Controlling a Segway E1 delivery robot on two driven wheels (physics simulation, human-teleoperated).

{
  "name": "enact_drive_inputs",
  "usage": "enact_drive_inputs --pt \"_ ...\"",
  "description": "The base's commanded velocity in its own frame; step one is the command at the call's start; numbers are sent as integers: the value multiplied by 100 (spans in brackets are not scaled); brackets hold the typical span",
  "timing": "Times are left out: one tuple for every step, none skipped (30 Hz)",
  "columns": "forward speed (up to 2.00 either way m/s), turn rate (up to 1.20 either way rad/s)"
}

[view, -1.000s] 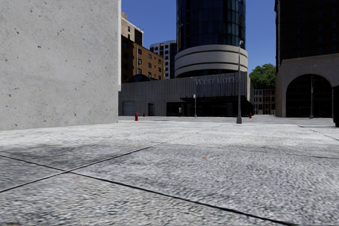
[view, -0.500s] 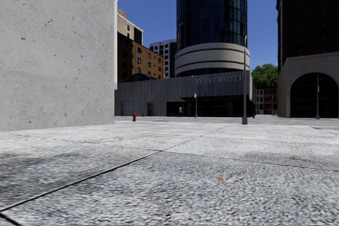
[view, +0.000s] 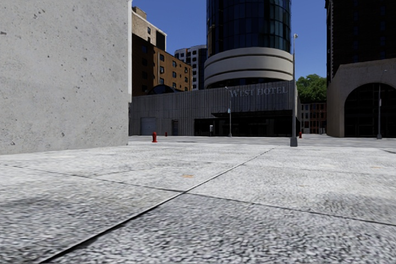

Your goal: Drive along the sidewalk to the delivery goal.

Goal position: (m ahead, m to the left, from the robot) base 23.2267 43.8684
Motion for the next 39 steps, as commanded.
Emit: enact_drive_inputs --pt "200 0" --pt "200 0" --pt "200 0" --pt "200 0" --pt "200 0" --pt "200 0" --pt "200 0" --pt "200 0" --pt "200 0" --pt "200 0" --pt "200 0" --pt "200 0" --pt "200 0" --pt "200 0" --pt "200 0" --pt "200 0" --pt "200 0" --pt "200 0" --pt "200 0" --pt "200 0" --pt "200 0" --pt "200 0" --pt "200 0" --pt "200 0" --pt "200 0" --pt "200 0" --pt "200 0" --pt "200 0" --pt "200 0" --pt "200 0" --pt "200 0" --pt "200 0" --pt "200 0" --pt "200 0" --pt "200 0" --pt "200 0" --pt "200 0" --pt "200 0" --pt "200 0"
